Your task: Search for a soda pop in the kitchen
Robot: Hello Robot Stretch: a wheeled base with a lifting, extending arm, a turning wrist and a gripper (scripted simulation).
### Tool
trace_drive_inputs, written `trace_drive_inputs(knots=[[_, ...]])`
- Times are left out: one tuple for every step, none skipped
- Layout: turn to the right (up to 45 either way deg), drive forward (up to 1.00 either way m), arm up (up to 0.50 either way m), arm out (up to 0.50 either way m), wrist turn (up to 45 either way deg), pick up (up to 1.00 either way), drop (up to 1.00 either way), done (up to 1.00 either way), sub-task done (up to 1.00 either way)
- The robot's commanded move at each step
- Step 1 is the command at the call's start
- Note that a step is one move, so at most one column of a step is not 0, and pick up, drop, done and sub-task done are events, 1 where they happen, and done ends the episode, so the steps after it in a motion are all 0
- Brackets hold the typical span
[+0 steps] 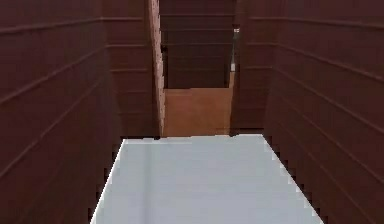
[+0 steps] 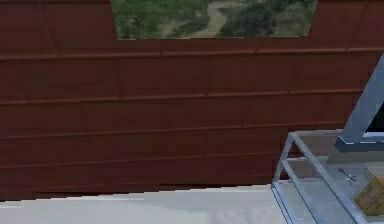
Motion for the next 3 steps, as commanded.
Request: trace_drive_inputs(knots=[[3.0, 0.00, 0.00, 0.00, 0.0, 0.00, 0.00, 0.00, 0.00], [0.0, 1.00, 0.00, 0.00, 0.0, 0.00, 0.00, 0.00, 0.00], [0.0, 1.00, 0.00, 0.00, 0.0, 0.00, 0.00, 0.00, 0.00]])
